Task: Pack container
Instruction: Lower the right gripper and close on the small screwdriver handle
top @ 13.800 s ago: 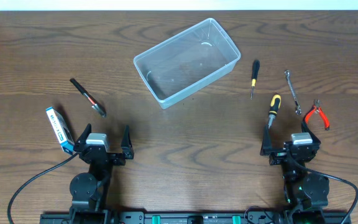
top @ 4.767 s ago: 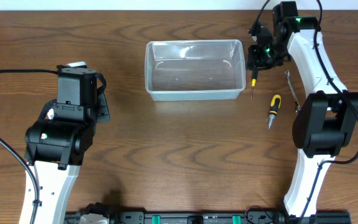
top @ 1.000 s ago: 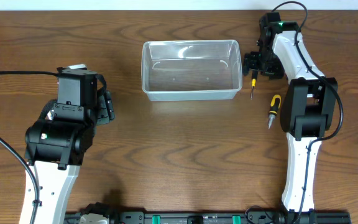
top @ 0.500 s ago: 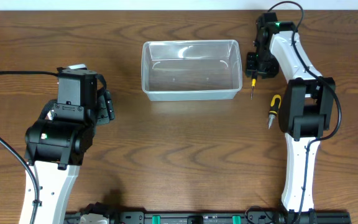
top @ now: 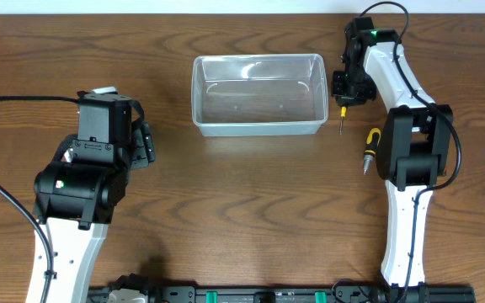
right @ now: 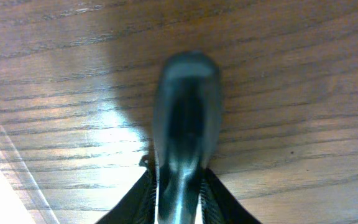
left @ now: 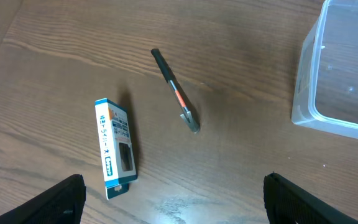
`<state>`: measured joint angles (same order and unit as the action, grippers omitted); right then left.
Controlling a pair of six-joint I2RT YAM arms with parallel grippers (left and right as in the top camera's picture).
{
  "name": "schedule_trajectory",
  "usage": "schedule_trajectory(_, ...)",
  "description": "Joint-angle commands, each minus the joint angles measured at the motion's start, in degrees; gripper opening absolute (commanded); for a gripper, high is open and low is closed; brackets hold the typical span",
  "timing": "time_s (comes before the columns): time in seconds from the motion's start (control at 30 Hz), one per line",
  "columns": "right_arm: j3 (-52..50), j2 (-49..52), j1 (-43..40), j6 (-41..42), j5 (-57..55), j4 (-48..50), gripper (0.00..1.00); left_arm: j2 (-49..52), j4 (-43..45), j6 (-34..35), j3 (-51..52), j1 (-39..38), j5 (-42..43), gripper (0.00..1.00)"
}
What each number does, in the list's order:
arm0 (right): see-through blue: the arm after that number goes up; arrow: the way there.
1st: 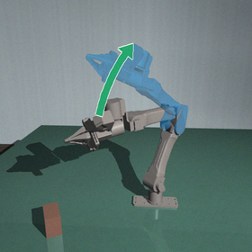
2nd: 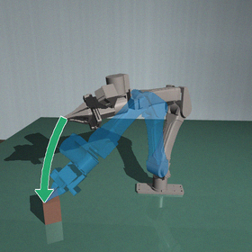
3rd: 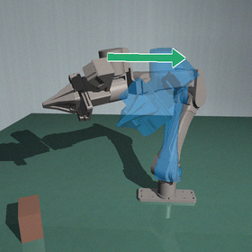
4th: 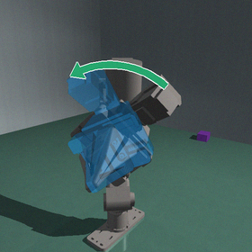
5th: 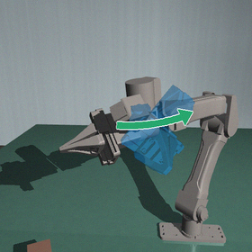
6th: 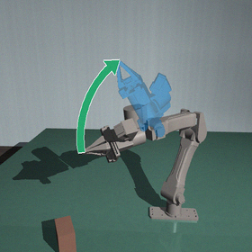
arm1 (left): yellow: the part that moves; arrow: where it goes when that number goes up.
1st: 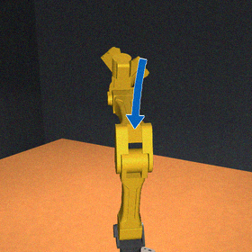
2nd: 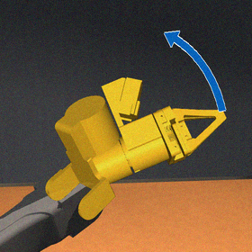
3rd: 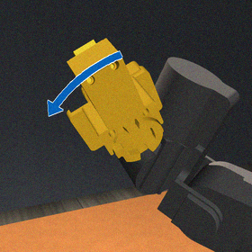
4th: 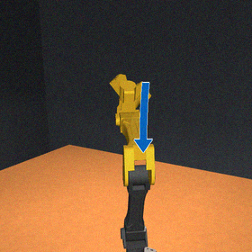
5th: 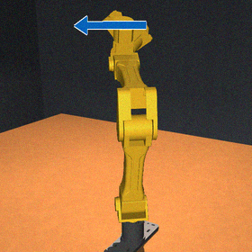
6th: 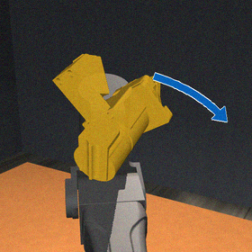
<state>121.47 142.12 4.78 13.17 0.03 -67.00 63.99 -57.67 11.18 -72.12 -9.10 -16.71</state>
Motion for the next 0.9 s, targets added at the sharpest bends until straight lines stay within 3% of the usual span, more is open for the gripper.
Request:
schedule_trajectory(0.0, 0.35, 1.6, 0.57, 0.0, 0.28, -0.04, 0.2, 0.0, -0.11, 0.33, -0.76, 0.2, -0.48, 0.83)
schedule_trajectory(0.6, 0.35, 1.6, 0.57, 0.0, 0.26, 0.0, 0.01, 0.0, -0.11, 0.33, -0.76, 0.2, -0.48, 0.82)
schedule_trajectory(0.87, 0.35, 1.57, -0.42, 0.04, 0.46, 0.07, 0.01, 0.0, -0.13, 0.33, -0.76, 0.2, -0.5, 0.83)
